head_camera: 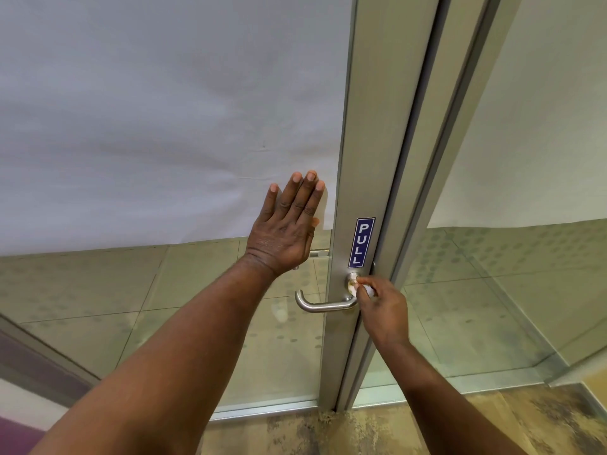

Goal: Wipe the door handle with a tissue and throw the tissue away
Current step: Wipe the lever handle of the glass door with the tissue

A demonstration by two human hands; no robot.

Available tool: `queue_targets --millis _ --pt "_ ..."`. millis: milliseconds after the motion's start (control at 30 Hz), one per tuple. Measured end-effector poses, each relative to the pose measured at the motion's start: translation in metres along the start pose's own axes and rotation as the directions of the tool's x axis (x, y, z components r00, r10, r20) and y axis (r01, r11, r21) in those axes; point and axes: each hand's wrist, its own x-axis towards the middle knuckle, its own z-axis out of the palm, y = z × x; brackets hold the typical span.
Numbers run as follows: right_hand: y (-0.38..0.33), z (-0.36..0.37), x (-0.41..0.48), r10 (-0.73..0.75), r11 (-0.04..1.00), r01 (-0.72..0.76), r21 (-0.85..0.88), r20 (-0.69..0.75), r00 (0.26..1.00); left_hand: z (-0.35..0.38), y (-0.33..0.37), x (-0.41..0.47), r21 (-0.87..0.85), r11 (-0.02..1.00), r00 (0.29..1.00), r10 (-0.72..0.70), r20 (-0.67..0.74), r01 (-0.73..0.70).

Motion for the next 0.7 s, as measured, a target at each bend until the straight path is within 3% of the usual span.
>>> queue_targets --millis 367,567,700 --pt "0.002 0.004 0.000 0.117 0.993 -0.118 -0.007 -0.081 0.990 -0.003 0.000 0.001 0.005 1.000 1.000 -0.001 0.009 0.001" --pt "0.001 0.012 -0.002 0.318 0.912 -0.281 0.300 -0.081 0.945 -0.004 0.000 0.001 0.005 1.000 1.000 -0.007 0.010 0.007" --pt "-0.001 0.014 0.001 0.535 0.699 -0.459 0.549 0.025 0.845 -0.005 0.001 0.001 0.009 1.000 1.000 -0.008 0.014 0.008"
